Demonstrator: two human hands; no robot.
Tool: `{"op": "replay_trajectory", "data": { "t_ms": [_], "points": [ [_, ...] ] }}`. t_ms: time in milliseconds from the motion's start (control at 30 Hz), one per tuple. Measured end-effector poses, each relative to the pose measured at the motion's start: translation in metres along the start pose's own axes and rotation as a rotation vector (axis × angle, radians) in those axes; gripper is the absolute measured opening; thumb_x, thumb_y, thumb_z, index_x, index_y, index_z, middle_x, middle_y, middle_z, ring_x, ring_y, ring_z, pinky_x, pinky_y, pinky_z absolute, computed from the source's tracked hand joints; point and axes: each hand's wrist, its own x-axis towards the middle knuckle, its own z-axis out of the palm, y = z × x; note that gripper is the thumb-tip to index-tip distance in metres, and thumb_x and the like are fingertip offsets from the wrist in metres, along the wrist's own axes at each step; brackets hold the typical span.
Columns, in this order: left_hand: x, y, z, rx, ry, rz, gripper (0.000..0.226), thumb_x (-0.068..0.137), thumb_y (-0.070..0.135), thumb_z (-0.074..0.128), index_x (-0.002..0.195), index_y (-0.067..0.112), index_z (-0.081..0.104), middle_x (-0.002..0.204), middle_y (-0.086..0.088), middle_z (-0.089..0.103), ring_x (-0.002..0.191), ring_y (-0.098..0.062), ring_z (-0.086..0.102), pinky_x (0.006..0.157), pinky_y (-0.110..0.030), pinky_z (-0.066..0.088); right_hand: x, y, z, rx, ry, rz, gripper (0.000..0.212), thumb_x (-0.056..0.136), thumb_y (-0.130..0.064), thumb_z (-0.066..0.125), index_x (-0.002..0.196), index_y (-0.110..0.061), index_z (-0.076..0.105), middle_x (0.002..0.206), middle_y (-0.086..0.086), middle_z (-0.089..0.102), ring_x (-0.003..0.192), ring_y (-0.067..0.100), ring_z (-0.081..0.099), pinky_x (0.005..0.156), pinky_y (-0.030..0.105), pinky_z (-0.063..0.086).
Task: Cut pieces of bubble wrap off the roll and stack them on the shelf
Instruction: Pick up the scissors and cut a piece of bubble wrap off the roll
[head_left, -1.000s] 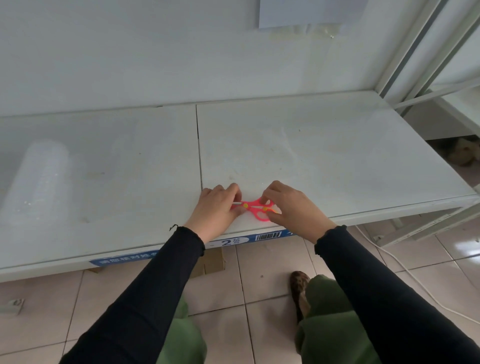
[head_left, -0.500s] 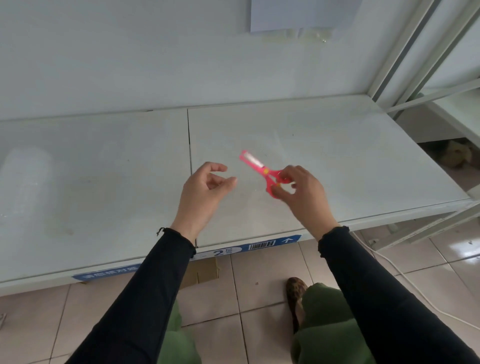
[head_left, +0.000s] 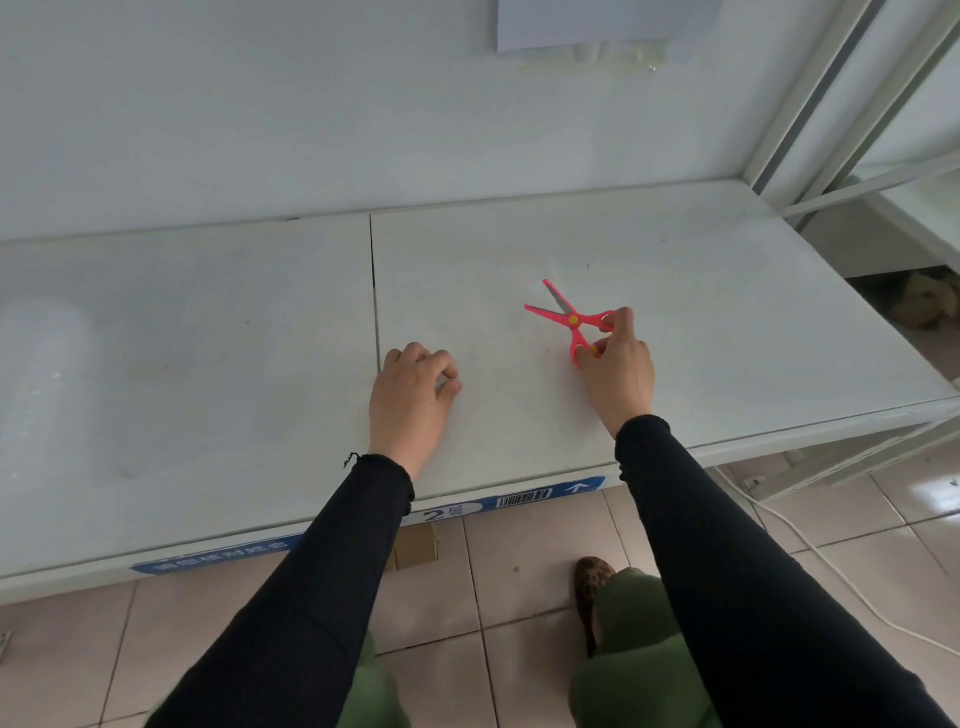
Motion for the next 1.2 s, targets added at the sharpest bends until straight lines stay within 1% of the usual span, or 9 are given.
{"op": "replay_trajectory", "data": {
  "t_ms": [167,300,367,433,533,633,833,967,1200],
  "points": [
    [-0.002,0.012,-0.004,-0.047,0.076,-0.002,0.011,0.092,0.025,0.069,0.101,0.019,0.066,0.101,0.003,0.06,0.095,-0.019,0.052,0.079,-0.032,0.046,0.007,-0.019,-0.013,0.443,0.005,0.122,0.031,0.09,-0.01,0.061,0.115,-0.015,0.043,0.079,0.003,0.061,0.071,0.022,0.062,0.071,0.043,0.053],
    [-0.021,0.061,-0.012,-0.655,-0.139,-0.11,0.038,0.1,0.041,0.06,0.08,0.01,0.071,0.072,-0.004,0.071,0.064,-0.014,0.063,0.063,-0.028,0.049,0.009,-0.043,-0.035,0.723,0.009,0.128,0.032,0.093,0.0,0.057,0.119,-0.01,0.04,0.086,0.01,0.063,0.067,0.017,0.07,0.069,0.03,0.061],
    [-0.026,0.079,-0.008,-1.027,-0.421,-0.33,0.053,0.096,0.056,0.056,0.101,0.007,0.075,0.094,-0.011,0.078,0.077,-0.017,0.072,0.066,-0.028,0.056,0.007,-0.049,-0.043,0.772,0.026,0.11,0.032,0.093,0.002,0.057,0.118,-0.01,0.04,0.086,0.011,0.062,0.066,0.017,0.071,0.069,0.029,0.061],
    [-0.022,0.086,-0.006,-1.531,-0.551,-0.581,0.076,0.086,0.062,0.058,0.139,0.008,0.053,0.136,-0.015,0.064,0.112,-0.026,0.07,0.082,-0.036,0.061,0.006,-0.051,-0.05,0.813,0.041,0.099,0.032,0.092,0.003,0.056,0.117,-0.009,0.041,0.084,0.011,0.06,0.065,0.018,0.07,0.069,0.029,0.06],
    [-0.007,0.077,-0.009,-2.066,-0.313,-0.736,0.074,0.094,0.047,0.061,0.154,0.012,0.036,0.154,-0.015,0.047,0.128,-0.036,0.061,0.083,-0.043,0.063,0.004,-0.05,-0.056,0.829,0.032,0.105,0.032,0.092,0.004,0.056,0.116,-0.009,0.041,0.081,0.012,0.06,0.066,0.019,0.071,0.074,0.032,0.062],
    [0.008,0.066,-0.017,-2.151,-0.207,-0.733,0.045,0.106,0.023,0.049,0.148,0.007,0.048,0.152,-0.016,0.05,0.126,-0.039,0.062,0.079,-0.038,0.064,0.002,-0.046,-0.057,0.788,0.005,0.164,0.033,0.093,0.001,0.059,0.119,-0.009,0.043,0.084,0.01,0.061,0.069,0.018,0.071,0.075,0.031,0.062],
    [0.02,0.044,-0.043,-2.165,-0.071,-0.685,0.042,0.106,0.016,0.048,0.147,0.007,0.049,0.142,-0.024,0.058,0.13,-0.039,0.059,0.109,-0.043,0.047,-0.007,-0.057,-0.049,0.639,-0.129,0.215,0.026,0.093,-0.031,0.065,0.11,-0.016,0.053,0.105,0.001,0.061,0.089,0.012,0.058,0.072,0.03,0.046],
    [0.027,0.032,-0.058,-2.198,0.033,-0.635,0.043,0.109,0.026,0.043,0.149,0.01,0.046,0.141,-0.028,0.057,0.131,-0.039,0.058,0.114,-0.045,0.044,-0.042,-0.081,-0.039,0.767,-0.457,0.196,0.025,0.097,-0.023,0.062,0.116,-0.006,0.062,0.089,-0.005,0.064,0.084,0.012,0.055,0.07,0.03,0.041],
    [0.03,0.025,-0.067,-2.261,0.052,-0.54,0.045,0.109,0.035,0.038,0.153,0.024,0.041,0.142,-0.032,0.054,0.138,-0.041,0.05,0.12,-0.046,0.035,-0.099,-0.097,-0.022,0.744,-0.979,0.13,0.038,0.091,-0.05,0.056,0.101,-0.014,0.065,0.105,0.01,0.073,0.09,0.022,0.065,0.074,0.036,0.047]
  ]
}}
